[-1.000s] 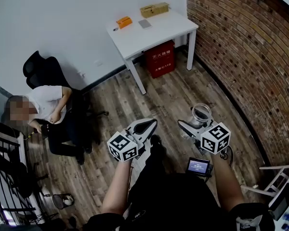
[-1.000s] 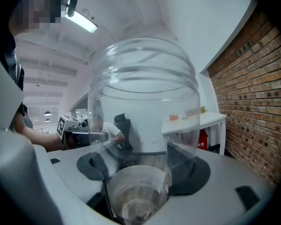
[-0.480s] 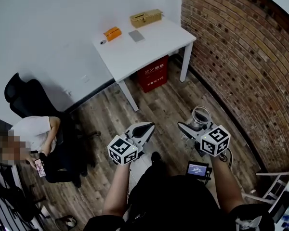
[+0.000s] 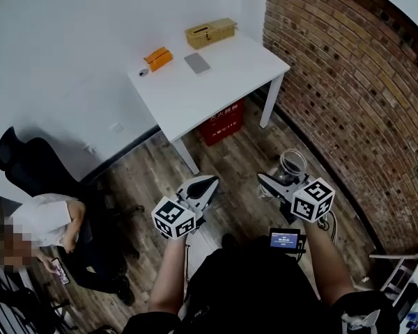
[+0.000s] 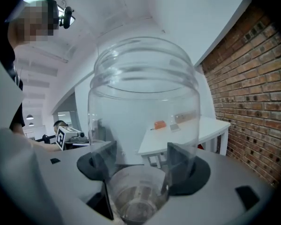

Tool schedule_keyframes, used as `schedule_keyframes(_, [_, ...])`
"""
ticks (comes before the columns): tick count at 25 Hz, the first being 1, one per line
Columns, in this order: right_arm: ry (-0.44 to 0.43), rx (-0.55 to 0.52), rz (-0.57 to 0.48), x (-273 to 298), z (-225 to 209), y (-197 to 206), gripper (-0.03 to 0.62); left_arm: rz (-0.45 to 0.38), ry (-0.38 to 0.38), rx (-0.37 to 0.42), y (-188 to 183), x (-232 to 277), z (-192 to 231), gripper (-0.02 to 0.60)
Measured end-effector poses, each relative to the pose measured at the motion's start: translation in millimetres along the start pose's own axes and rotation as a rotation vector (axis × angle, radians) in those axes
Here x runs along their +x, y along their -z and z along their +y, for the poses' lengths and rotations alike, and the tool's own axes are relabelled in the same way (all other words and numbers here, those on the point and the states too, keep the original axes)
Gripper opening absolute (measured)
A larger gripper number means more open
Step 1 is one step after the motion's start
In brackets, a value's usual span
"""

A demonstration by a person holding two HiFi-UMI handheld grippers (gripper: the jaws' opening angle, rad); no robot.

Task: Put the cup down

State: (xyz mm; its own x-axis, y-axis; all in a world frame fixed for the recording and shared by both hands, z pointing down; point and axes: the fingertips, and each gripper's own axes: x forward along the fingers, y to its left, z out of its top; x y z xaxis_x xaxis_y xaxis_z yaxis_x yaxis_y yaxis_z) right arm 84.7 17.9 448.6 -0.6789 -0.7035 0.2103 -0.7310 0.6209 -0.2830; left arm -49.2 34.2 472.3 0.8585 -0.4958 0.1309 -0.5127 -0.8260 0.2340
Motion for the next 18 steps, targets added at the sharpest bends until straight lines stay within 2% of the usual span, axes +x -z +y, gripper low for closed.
schedule_keyframes(10, [-0.028, -0.001, 0.027, 73, -61, -15, 0.331, 0.010, -0.016, -0.013, -11, 45, 70, 0.008])
schedule_keyframes(18, [-0.096, 0.012, 0.010, 161, -157, -54, 0.331, 0.021, -0.084, -0.016, -35, 124, 162, 0.008])
